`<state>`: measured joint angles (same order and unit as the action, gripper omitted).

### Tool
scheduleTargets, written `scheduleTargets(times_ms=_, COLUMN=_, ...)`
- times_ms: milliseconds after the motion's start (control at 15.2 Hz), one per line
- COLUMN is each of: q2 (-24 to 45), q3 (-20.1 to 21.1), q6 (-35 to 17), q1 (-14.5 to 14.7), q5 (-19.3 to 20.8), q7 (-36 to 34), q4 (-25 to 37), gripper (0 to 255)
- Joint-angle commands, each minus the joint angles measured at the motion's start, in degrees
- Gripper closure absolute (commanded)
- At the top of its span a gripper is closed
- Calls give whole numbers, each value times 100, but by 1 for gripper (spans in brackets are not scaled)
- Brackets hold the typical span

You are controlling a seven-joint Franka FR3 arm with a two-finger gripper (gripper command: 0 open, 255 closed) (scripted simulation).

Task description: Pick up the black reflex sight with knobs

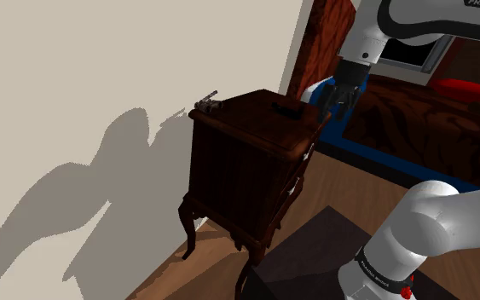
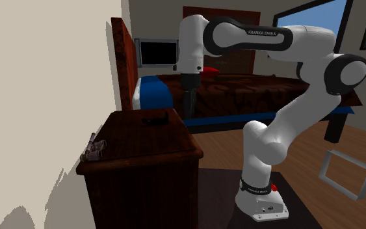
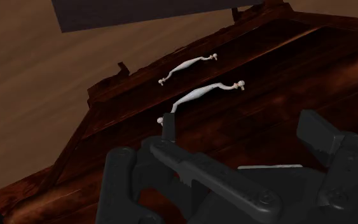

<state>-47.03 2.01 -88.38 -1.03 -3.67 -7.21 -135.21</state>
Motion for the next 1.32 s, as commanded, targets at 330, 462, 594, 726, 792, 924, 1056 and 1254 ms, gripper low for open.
scheduleTargets(times_ms=330, q2=1128, q3=-164, q6=-378, q1=310, q5=136, q7=949, q4=834, gripper=0)
scheduleTargets(times_ms=462, q2=1563, q3=-206, q6=-471, q1=431, q5=161, q7=1317, q4=1212, gripper=0)
scheduleTargets(times_ms=594, q2=1990, q3=-232, q6=-533, q1=547, q5=172, q7=1679, q4=1611, gripper=0)
scheduleTargets(times_ms=726, q2=2216, q3=-238, q6=-554, q1=605, q5=173, q7=1871, q4=1835, gripper=0)
scheduleTargets(times_ms=792, q2=2200, q3=-237, q6=-630, q1=604, q5=172, q7=1873, q4=1743, gripper=0)
scheduleTargets(times_ms=924, q2=2170, q3=-236, q6=-781, q1=603, q5=172, q7=1878, q4=1562, gripper=0)
scheduleTargets(times_ms=1056, q2=2149, q3=-235, q6=-933, q1=603, q5=171, q7=1883, q4=1390, gripper=0)
scheduleTargets(times_ms=1254, q2=2126, q3=-234, q6=-1128, q1=603, q5=170, q7=1889, q4=1171, gripper=0)
